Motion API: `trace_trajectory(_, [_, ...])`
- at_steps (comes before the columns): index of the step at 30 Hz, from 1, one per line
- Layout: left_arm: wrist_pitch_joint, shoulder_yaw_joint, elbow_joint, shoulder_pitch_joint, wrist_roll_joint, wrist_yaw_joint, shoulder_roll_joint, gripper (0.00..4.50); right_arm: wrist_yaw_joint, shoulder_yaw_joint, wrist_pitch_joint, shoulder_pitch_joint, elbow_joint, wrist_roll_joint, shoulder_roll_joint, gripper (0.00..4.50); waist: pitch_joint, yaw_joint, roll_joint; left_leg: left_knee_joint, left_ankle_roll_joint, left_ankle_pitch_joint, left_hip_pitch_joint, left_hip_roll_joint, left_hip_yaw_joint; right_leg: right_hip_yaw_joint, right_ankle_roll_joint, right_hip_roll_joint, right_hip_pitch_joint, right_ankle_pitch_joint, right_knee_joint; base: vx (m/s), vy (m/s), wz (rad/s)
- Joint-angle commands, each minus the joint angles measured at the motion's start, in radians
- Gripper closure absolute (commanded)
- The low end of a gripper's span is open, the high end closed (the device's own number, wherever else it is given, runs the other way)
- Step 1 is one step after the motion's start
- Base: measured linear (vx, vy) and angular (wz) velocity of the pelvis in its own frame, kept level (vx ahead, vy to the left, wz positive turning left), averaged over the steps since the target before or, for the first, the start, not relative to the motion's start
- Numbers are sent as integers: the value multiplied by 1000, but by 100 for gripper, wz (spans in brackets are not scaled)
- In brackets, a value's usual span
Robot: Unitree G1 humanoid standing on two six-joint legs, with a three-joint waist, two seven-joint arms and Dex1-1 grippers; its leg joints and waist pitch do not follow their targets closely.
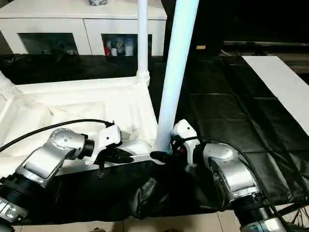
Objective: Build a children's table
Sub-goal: Rotate leg to tighten
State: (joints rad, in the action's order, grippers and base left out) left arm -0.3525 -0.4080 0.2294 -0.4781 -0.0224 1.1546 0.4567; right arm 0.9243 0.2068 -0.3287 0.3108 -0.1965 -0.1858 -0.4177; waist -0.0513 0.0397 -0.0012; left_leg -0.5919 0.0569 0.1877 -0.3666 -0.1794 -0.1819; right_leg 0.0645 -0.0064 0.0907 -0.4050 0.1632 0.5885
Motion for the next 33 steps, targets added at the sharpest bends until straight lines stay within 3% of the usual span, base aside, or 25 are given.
trace_trajectory(1, [3, -30, 12, -2, 1, 19, -20, 450, -87, -26, -27, 10, -25, 18, 29, 174, 61, 1, -8, 73, -43, 220, 8, -44, 12, -44, -210, 52, 46, 276, -64, 0, 0, 0])
trace_trajectory(10, [-58, 7, 94, -29, 41, -200, -142, 450, -515, -108, -79, 68, -174, 91, 229, 177, 54, -23, -8, 81, 25, 344, 12, -39, 25, -35, -126, 52, 35, 513, -87, 0, 0, 0])
trace_trajectory(11, [-84, 28, 130, -46, 59, -296, -188, 450, -621, -129, -85, 88, -210, 105, 274, 177, 51, -30, -6, 80, 32, 371, 18, -39, 24, -36, -124, 50, 26, 519, -92, 0, 0, 0])
trace_trajectory(14, [-104, 80, 225, -89, 91, -499, -292, 450, -811, -183, -80, 137, -286, 104, 379, 178, 52, -40, -7, 74, 35, 422, 26, -32, 31, -26, -93, 51, 20, 601, -107, 0, 0, 0])
trace_trajectory(16, [-97, 92, 247, -99, 91, -532, -313, 450, -828, -183, -76, 150, -305, 105, 396, 178, 53, -42, -6, 76, 31, 423, 25, -32, 32, -24, -89, 51, 21, 591, -110, 0, 0, 0])
trace_trajectory(18, [-78, 95, 288, -117, 107, -575, -334, 450, -844, -175, -57, 174, -337, 111, 426, 178, 55, -43, -6, 84, 22, 421, 15, -36, 35, -23, -89, 50, 29, 525, -106, 0, 0, 0])
trace_trajectory(20, [-48, 91, 316, -129, 121, -589, -336, 450, -819, -160, -22, 192, -353, 108, 447, 178, 53, -41, -9, 83, 12, 440, 18, -33, 32, -25, -88, 52, 25, 536, -110, 0, 0, 0])
trace_trajectory(21, [-43, 88, 318, -130, 123, -584, -334, 450, -816, -155, -14, 193, -352, 113, 448, 178, 53, -41, -7, 83, 10, 440, 17, -32, 33, -25, -85, 53, 25, 546, -111, 0, 0, 0])
trace_trajectory(22, [-40, 86, 310, -126, 120, -563, -328, 450, -785, -147, 4, 191, -338, 110, 444, 122, 53, -39, -8, 82, 7, 440, 18, -32, 32, -25, -81, 55, 24, 560, -113, 0, 0, 0])
trace_trajectory(24, [-26, 69, 286, -114, 125, -511, -301, 450, -734, -140, 42, 180, -294, 113, 420, 106, 53, -39, -8, 81, 1, 432, 15, -31, 31, -26, -77, 55, 24, 572, -115, 0, 0, 0])
trace_trajectory(26, [-22, 68, 270, -104, 124, -488, -279, 450, -707, -132, 57, 175, -266, 122, 384, 86, 53, -37, -8, 85, -7, 404, 5, -34, 33, -26, -73, 57, 31, 558, -111, 0, 0, 0])
trace_trajectory(27, [-21, 67, 262, -100, 122, -477, -271, 450, -687, -124, 54, 172, -252, 124, 368, 73, 53, -39, -9, 86, -7, 396, 0, -34, 35, -25, -76, 56, 36, 550, -108, 0, 0, 0])
trace_trajectory(31, [-18, 57, 209, -70, 106, -385, -208, 450, -489, -81, 5, 142, -143, 103, 234, 42, 54, -42, -9, 85, -20, 384, 0, -35, 33, -28, -91, 56, 37, 529, -104, 0, 0, 0])
trace_trajectory(33, [-8, 54, 203, -65, 102, -365, -197, 450, -443, -74, -5, 133, -125, 92, 209, 42, 56, -39, -9, 83, -32, 350, 1, -40, 29, -34, -120, 54, 36, 458, -97, 0, 0, 0])
